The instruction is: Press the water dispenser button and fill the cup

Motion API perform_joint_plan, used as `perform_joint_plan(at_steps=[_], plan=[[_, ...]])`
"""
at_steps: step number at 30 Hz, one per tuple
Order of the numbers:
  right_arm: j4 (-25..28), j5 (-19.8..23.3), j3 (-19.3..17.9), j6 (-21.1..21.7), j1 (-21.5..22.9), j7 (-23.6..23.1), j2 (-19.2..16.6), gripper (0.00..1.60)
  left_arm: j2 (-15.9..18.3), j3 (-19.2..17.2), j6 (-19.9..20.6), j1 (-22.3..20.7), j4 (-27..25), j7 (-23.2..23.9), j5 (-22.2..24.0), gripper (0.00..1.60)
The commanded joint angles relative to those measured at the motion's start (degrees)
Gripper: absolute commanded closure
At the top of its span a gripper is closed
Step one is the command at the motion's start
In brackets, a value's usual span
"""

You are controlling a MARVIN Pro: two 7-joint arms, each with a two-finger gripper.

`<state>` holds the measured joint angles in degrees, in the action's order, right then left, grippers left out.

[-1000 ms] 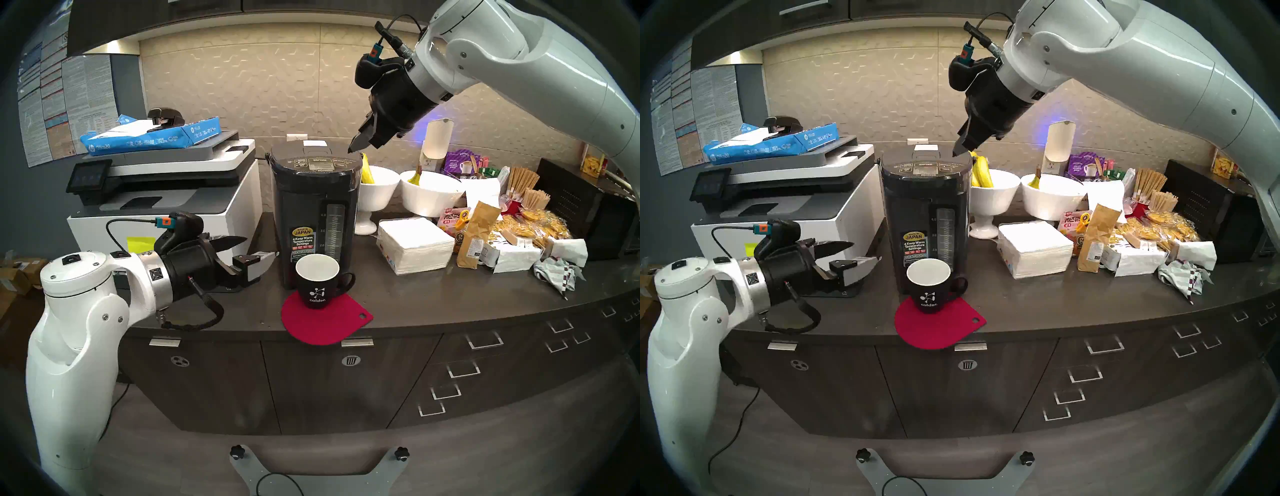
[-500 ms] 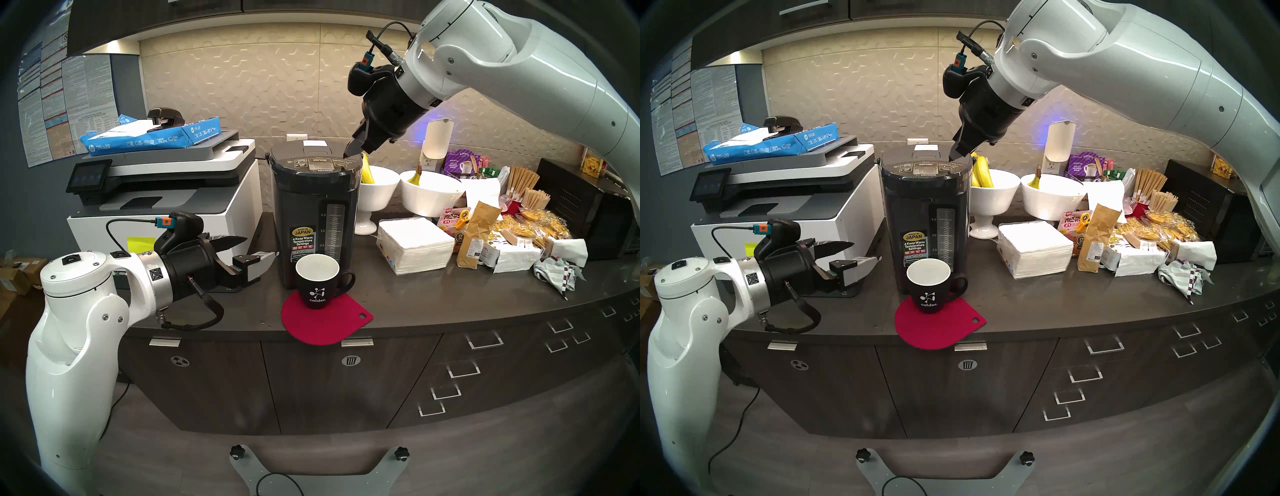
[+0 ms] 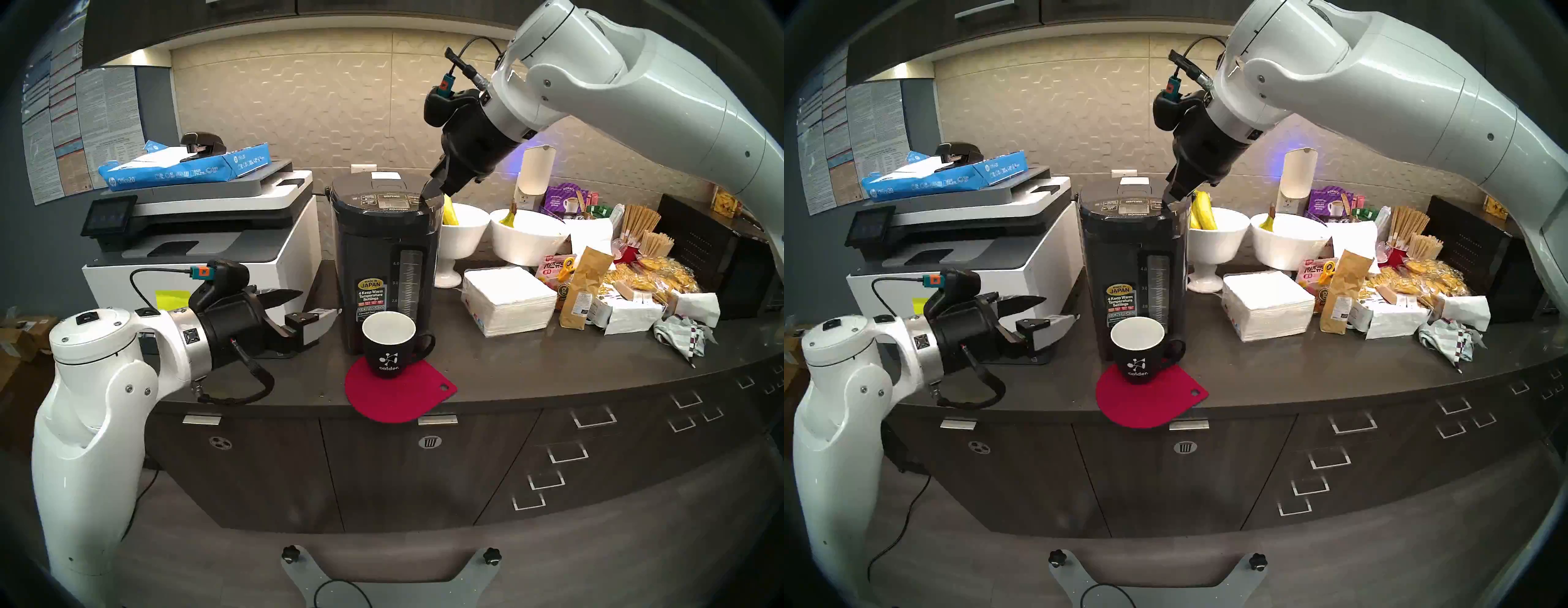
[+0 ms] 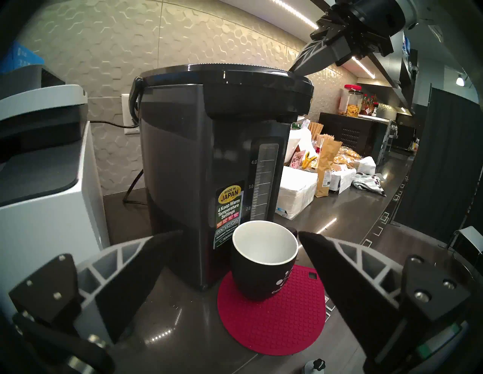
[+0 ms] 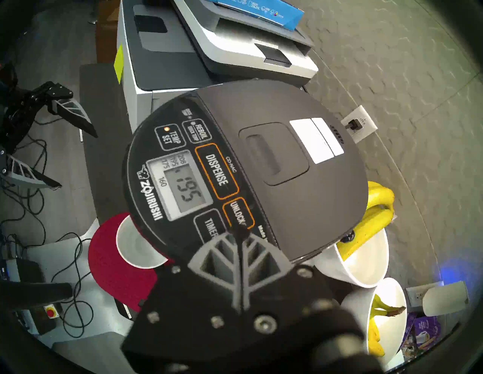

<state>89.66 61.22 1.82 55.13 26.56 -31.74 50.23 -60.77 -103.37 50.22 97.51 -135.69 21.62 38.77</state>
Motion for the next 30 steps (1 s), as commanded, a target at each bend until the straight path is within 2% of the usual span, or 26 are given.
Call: perform_joint_plan(at_steps=[1, 10, 17, 30], plan=[[-1.07, -0.05, -0.51, -0.13, 1.20, 0.34, 0.61, 1.60, 0.01, -0.01, -0.01, -0.02, -0.61, 0.01, 0.01, 0.00], [-1.76, 0.56, -0.71, -0.13, 1.30, 0.84, 2.05, 1.60, 0.01, -0.01, -0.01, -0.02, -0.61, 0.02, 0.01, 0.00], [-0.35, 0.98, 0.04, -0.13, 0.68, 1.77, 2.23, 1.60, 0.01, -0.01, -0.01, -0.02, -0.61, 0.01, 0.00, 0.00], [2.11, 3.55, 5.16, -0.13, 2.35, 2.55, 1.70, 1.60, 0.01, -0.01, -0.02, -0.03, -0.60, 0.02, 0.01, 0.00]])
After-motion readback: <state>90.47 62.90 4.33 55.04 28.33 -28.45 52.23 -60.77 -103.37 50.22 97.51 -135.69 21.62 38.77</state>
